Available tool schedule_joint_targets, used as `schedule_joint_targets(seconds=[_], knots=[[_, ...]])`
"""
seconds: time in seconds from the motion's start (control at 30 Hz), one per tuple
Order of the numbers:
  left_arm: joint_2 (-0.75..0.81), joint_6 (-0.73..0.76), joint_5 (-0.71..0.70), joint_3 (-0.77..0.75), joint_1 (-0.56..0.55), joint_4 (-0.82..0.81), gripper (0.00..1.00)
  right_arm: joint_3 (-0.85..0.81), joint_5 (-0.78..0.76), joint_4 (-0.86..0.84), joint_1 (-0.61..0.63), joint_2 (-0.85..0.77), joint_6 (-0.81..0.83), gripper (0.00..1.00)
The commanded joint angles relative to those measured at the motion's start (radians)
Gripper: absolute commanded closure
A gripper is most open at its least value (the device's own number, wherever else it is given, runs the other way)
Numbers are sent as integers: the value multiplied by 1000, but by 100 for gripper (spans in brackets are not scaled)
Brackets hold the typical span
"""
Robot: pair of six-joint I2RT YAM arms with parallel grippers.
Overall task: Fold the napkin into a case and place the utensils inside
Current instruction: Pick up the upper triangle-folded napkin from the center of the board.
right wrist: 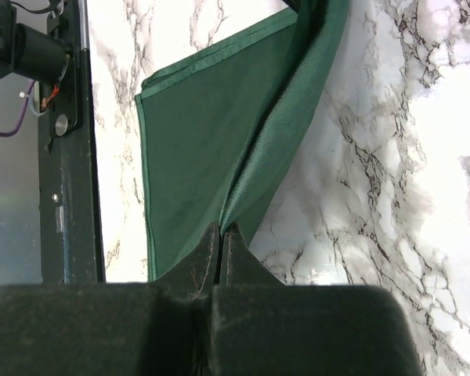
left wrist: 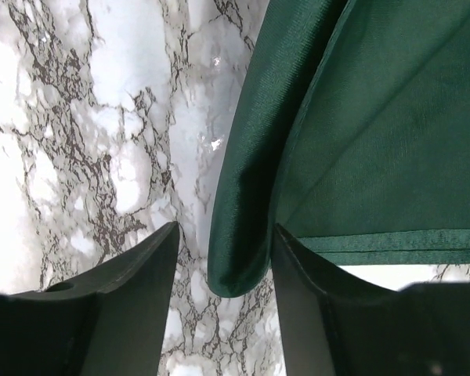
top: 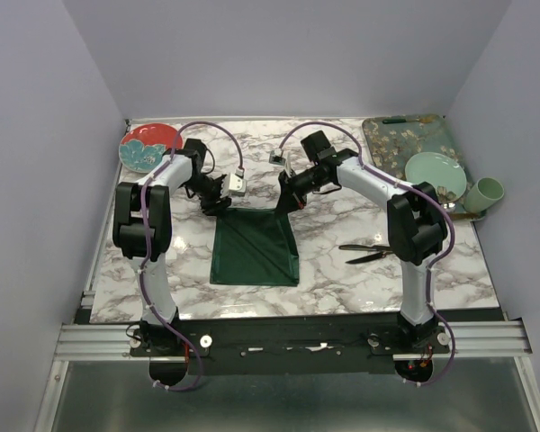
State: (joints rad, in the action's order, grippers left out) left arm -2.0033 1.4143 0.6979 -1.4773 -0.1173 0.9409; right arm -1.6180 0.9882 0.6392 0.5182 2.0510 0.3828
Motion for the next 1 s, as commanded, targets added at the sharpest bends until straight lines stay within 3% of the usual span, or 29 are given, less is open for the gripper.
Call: schedule_joint_targets(seconds=[0.0,0.23,0.4,0.73,0.97], knots=[[5,17,-20,-32,-1,13,45,13,3,19,11,-49,36,99],[0,43,-49,-21,-7,16,53,20,7,24,11,-71,45,99],[-2,52,-67,-15,-19,16,53,26,15,27,16,-77,59,99],[12,107,-49,-6,-44,16,42,17,12,40,22,-69,74,99],[0,110,-78,-12,-64,16,47,20,15,45,22,-84,84,99]])
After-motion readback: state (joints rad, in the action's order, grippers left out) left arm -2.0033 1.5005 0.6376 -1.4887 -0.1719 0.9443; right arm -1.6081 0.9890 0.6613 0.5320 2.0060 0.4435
